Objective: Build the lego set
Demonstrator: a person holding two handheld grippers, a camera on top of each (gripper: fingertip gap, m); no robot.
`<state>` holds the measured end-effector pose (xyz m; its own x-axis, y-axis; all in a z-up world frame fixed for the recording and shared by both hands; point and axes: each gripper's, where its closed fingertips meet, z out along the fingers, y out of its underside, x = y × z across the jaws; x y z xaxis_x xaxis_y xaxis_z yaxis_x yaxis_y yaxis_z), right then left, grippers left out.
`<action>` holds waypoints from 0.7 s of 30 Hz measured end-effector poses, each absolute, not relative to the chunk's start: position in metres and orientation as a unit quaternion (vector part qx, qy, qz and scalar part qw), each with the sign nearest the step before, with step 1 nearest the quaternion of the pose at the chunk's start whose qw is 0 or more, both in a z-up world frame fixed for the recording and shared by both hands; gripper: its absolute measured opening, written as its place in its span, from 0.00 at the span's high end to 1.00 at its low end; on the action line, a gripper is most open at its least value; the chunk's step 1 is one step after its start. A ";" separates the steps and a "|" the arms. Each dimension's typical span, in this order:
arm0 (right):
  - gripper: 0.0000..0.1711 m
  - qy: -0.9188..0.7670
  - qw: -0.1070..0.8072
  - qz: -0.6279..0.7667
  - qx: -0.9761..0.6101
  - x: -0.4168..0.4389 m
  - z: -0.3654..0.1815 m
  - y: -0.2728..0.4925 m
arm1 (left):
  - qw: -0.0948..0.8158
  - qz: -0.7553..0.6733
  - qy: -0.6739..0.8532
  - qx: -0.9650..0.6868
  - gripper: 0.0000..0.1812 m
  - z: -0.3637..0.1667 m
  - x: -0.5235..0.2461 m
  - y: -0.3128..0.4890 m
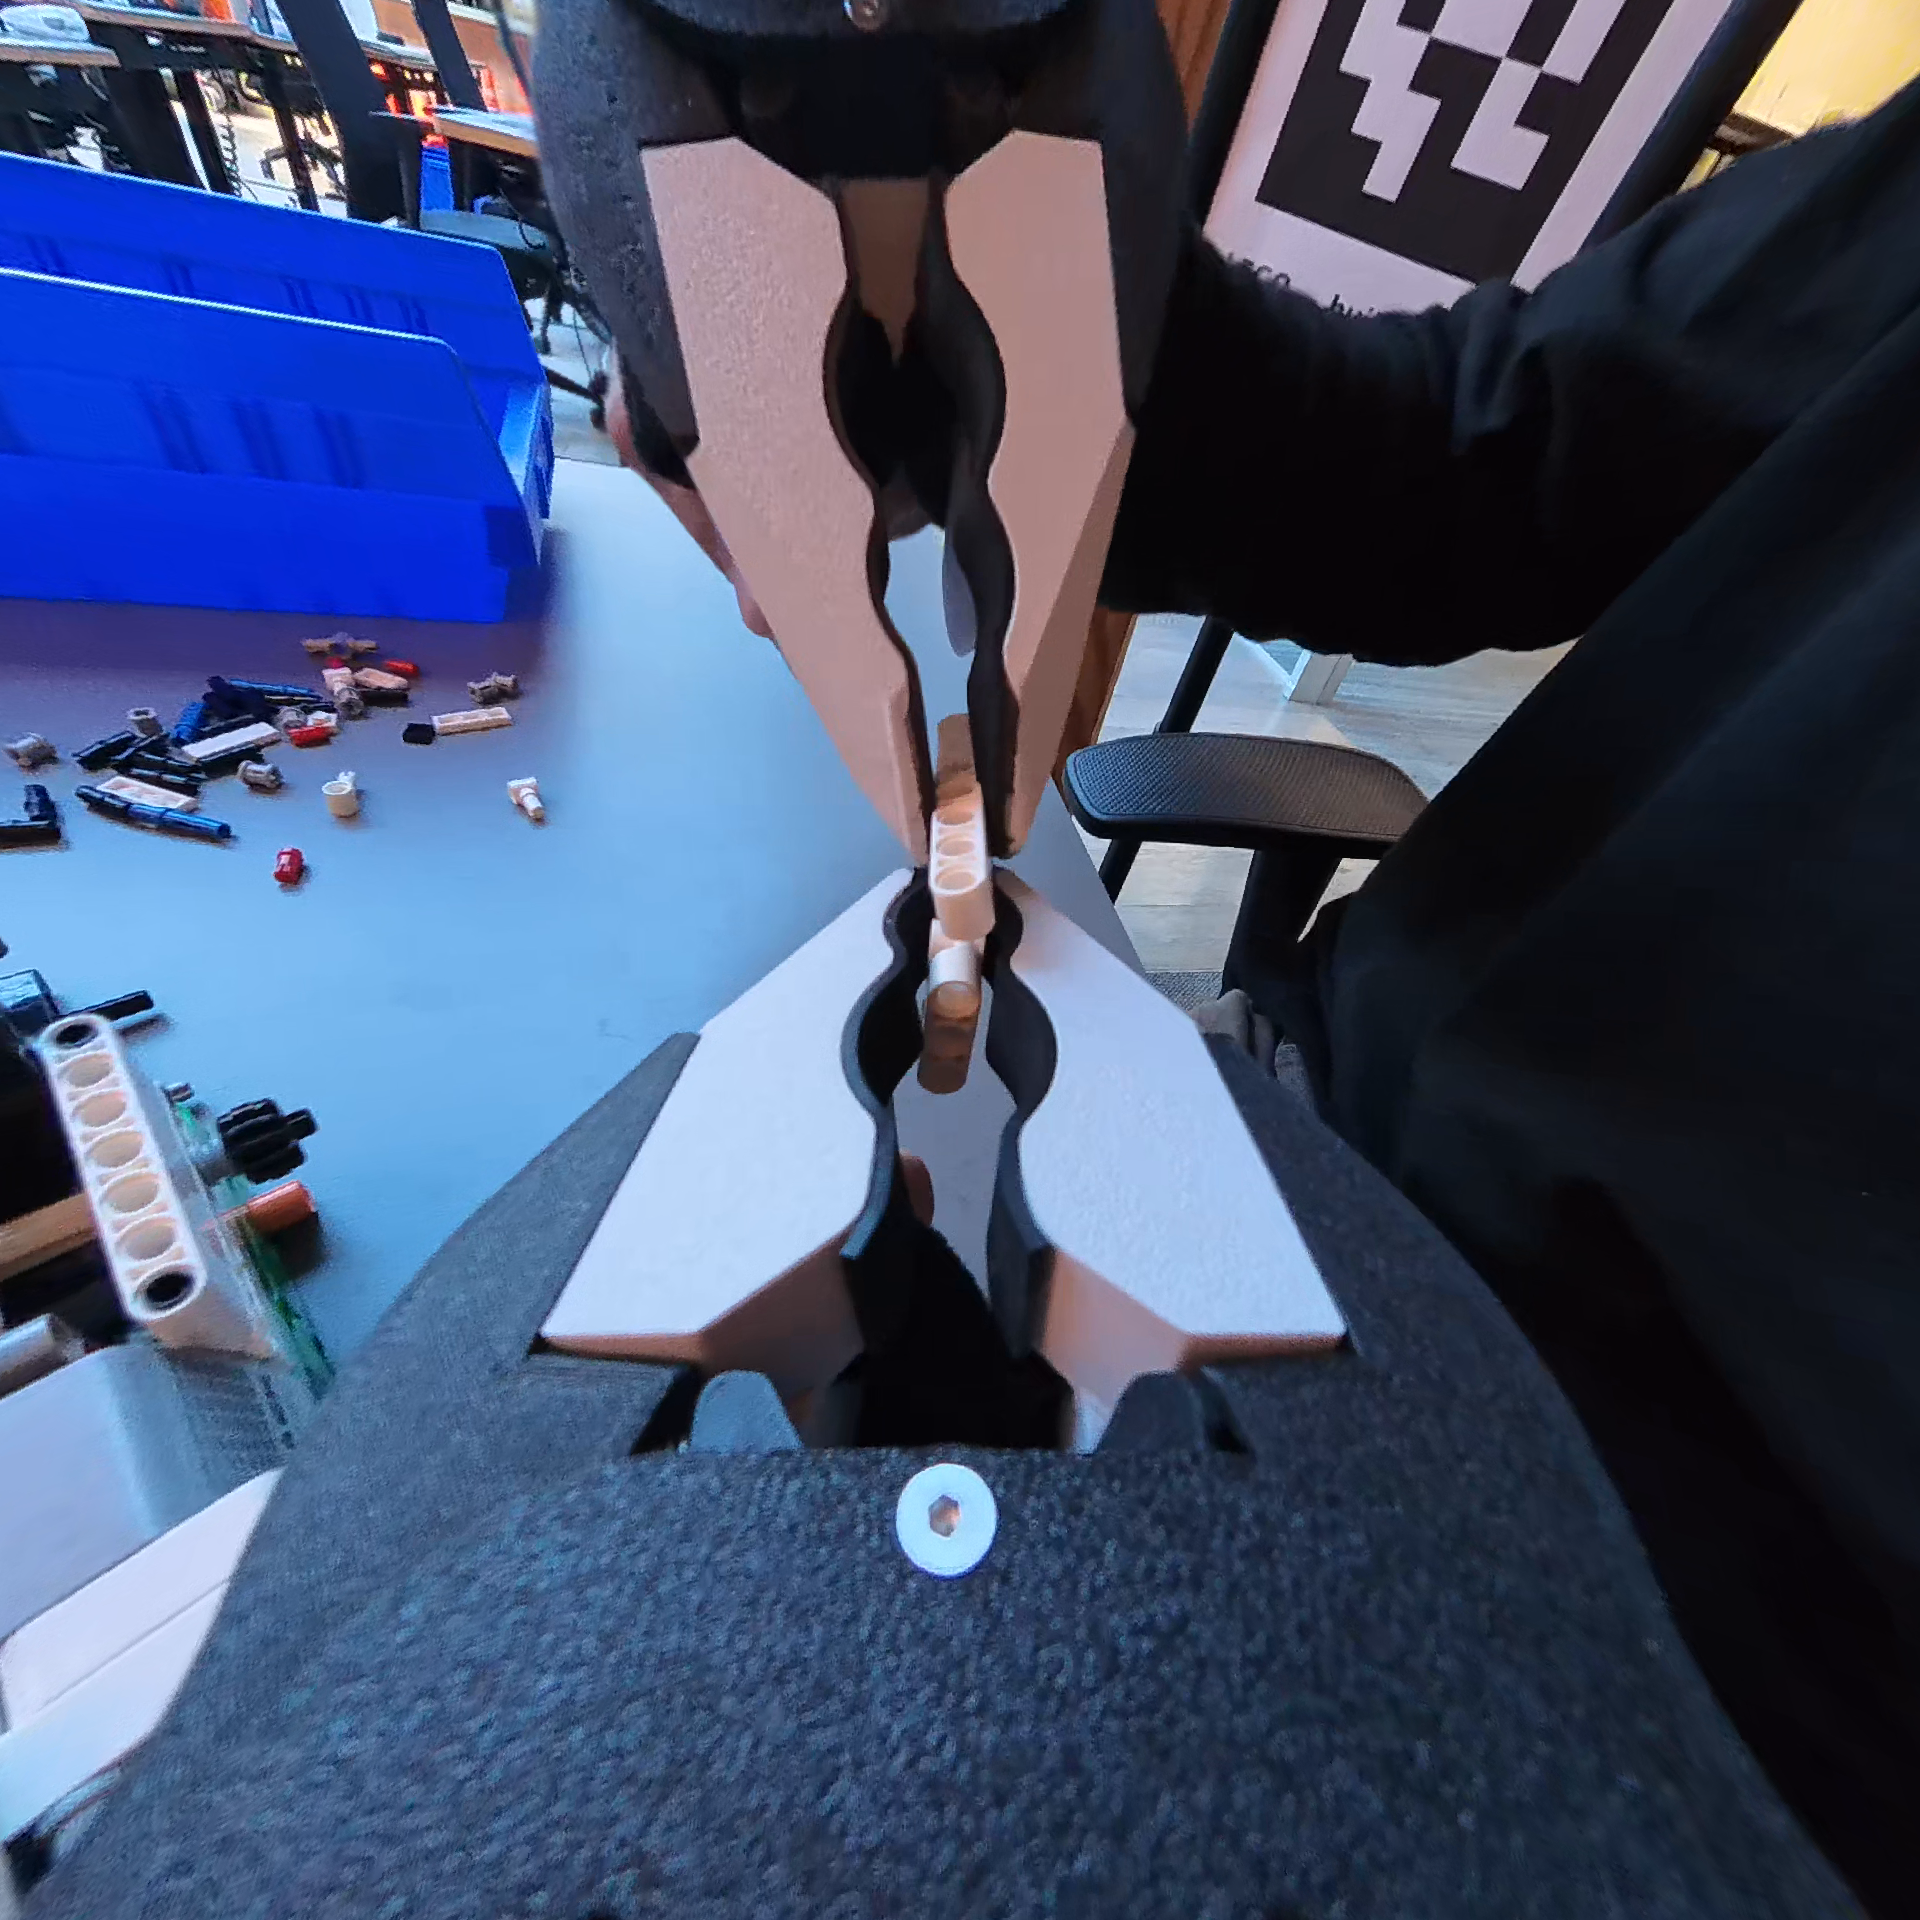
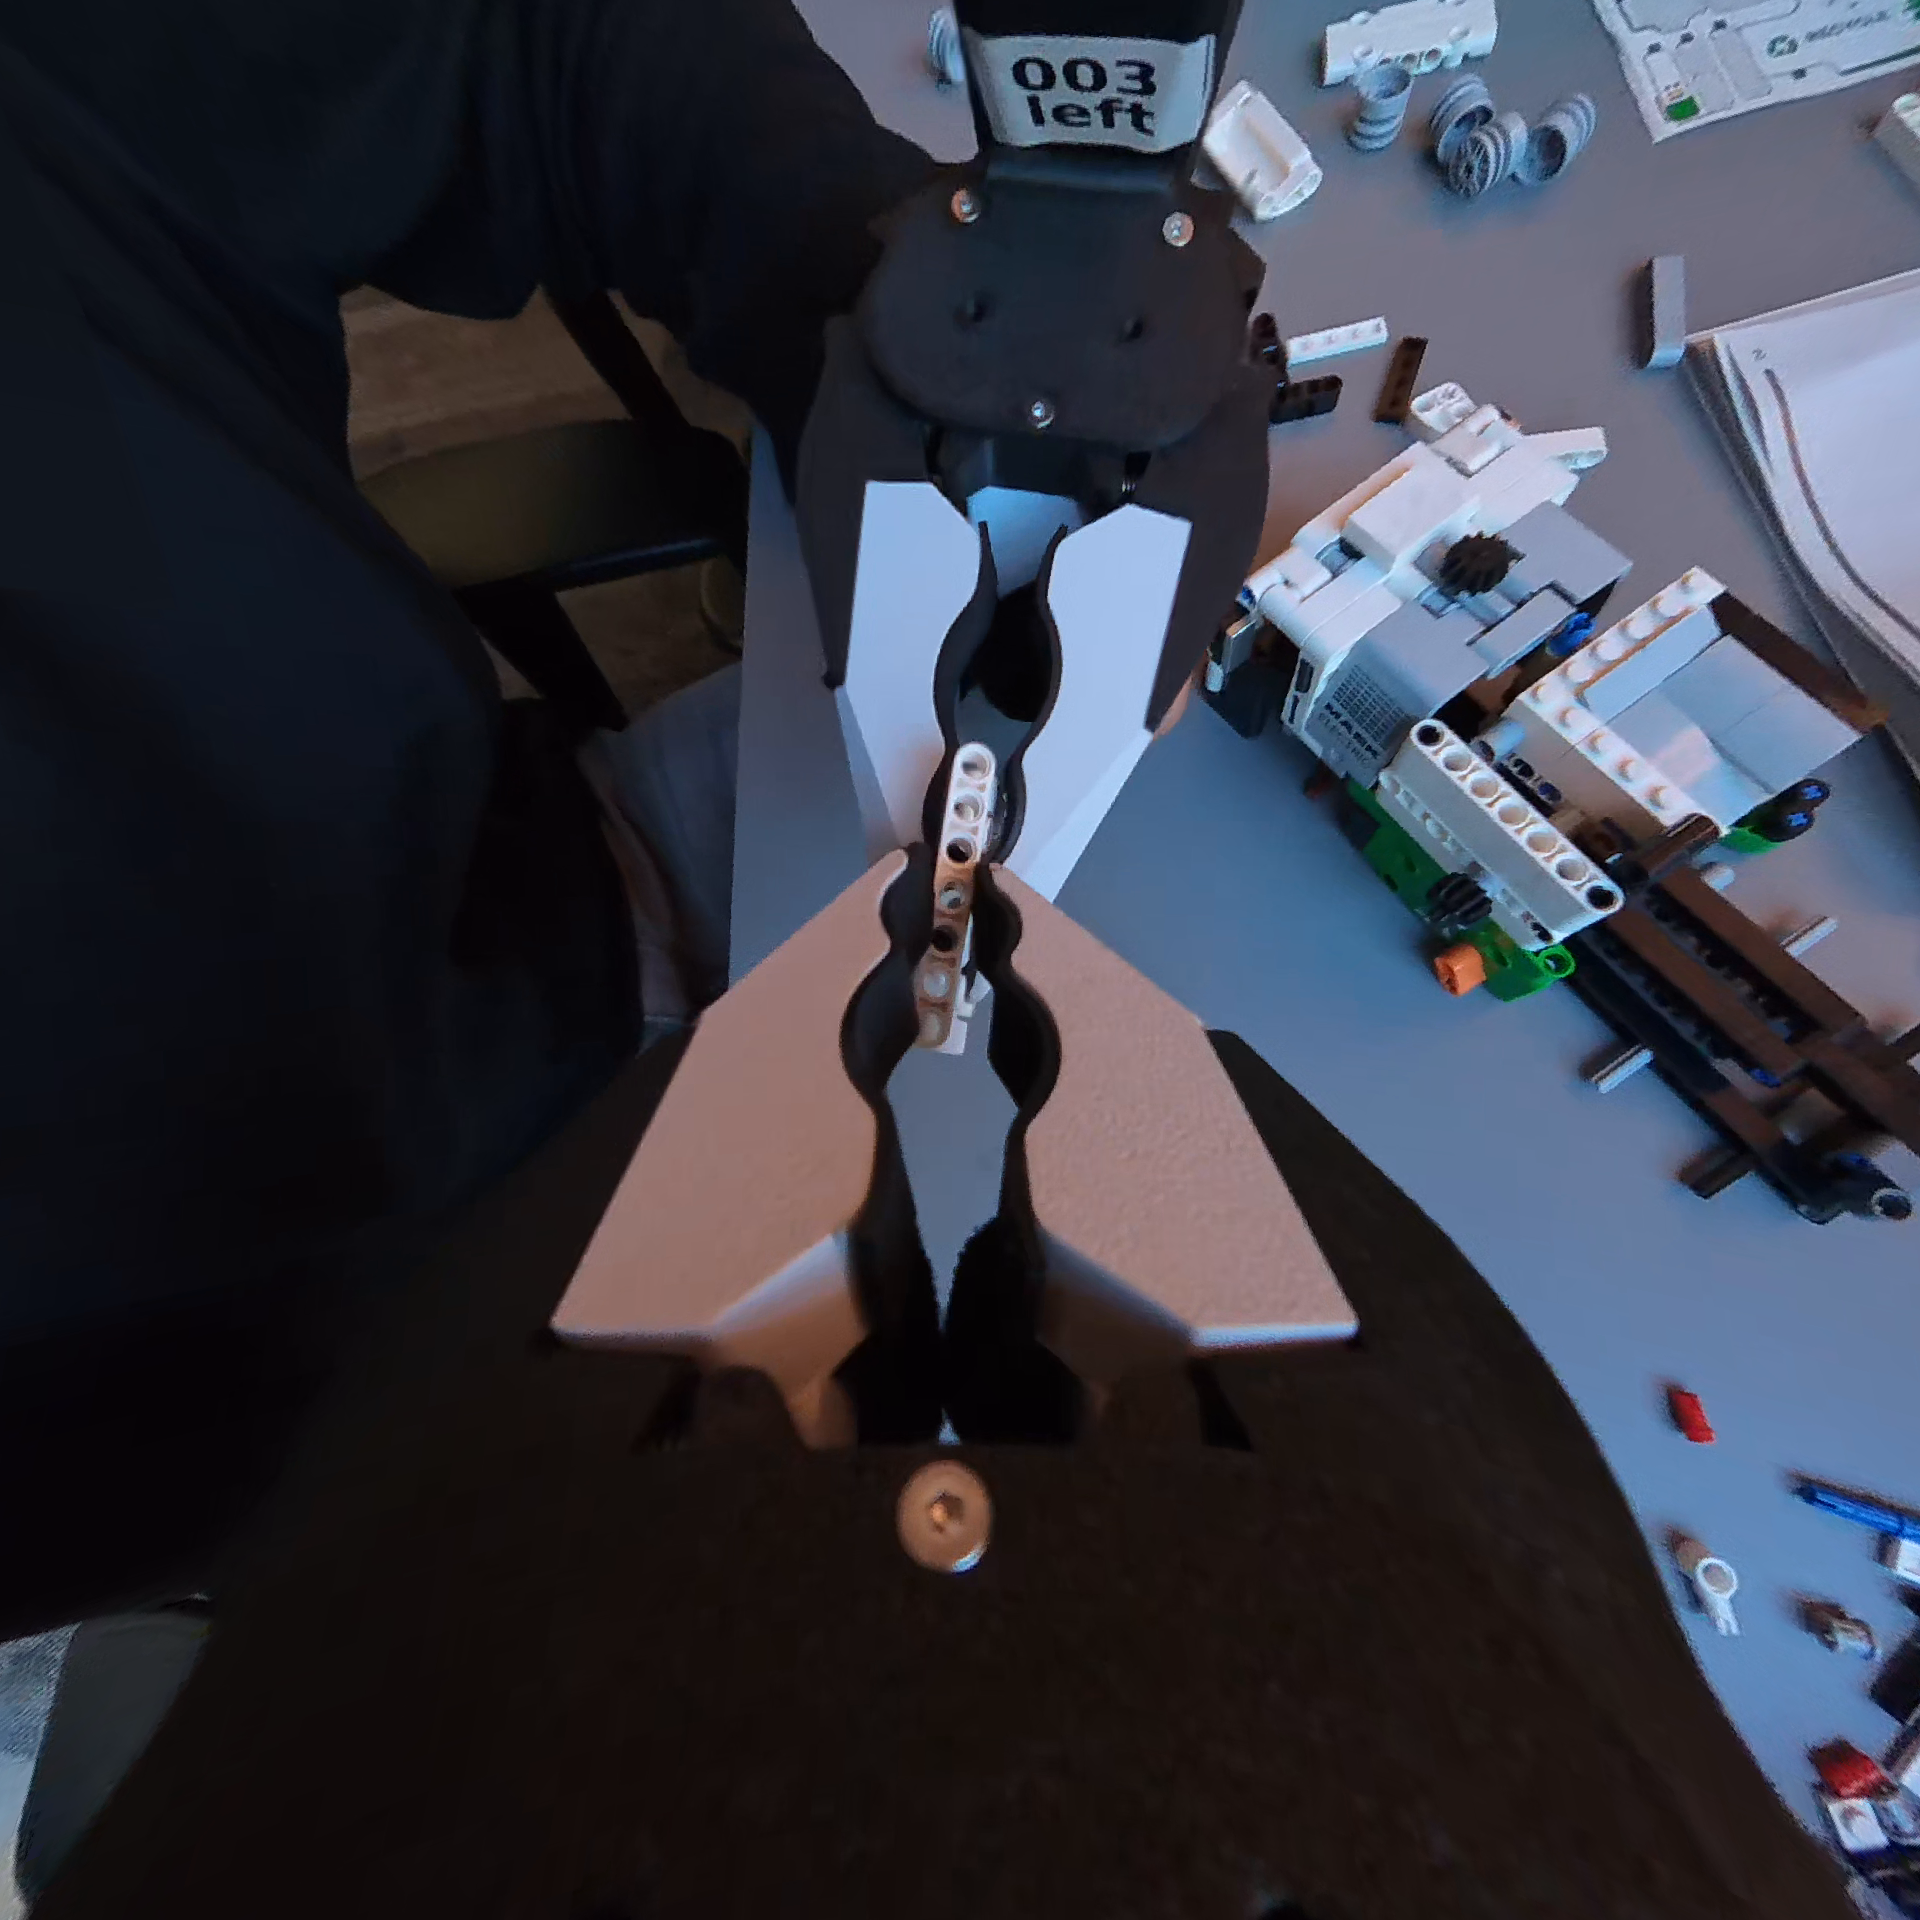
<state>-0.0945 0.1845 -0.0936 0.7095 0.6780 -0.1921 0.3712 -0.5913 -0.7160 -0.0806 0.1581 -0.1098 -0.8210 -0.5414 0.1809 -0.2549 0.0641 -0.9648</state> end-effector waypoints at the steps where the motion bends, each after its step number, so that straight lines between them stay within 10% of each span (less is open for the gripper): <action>1: 0.96 -0.300 0.343 0.233 -0.859 -0.095 -0.093 0.186 | 0.112 -0.630 0.717 -0.277 0.97 -0.108 -0.081 0.159; 21: 0.96 -0.260 0.360 0.216 -0.869 -0.089 -0.096 0.192 | 0.121 -0.613 0.723 -0.296 0.97 -0.114 -0.074 0.163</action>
<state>-0.0887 0.1918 -0.0957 0.7712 0.6082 -0.1879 0.2968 -0.6047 -0.7391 -0.0745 0.1631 -0.1143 -0.7961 -0.5751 0.1883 -0.2796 0.0737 -0.9573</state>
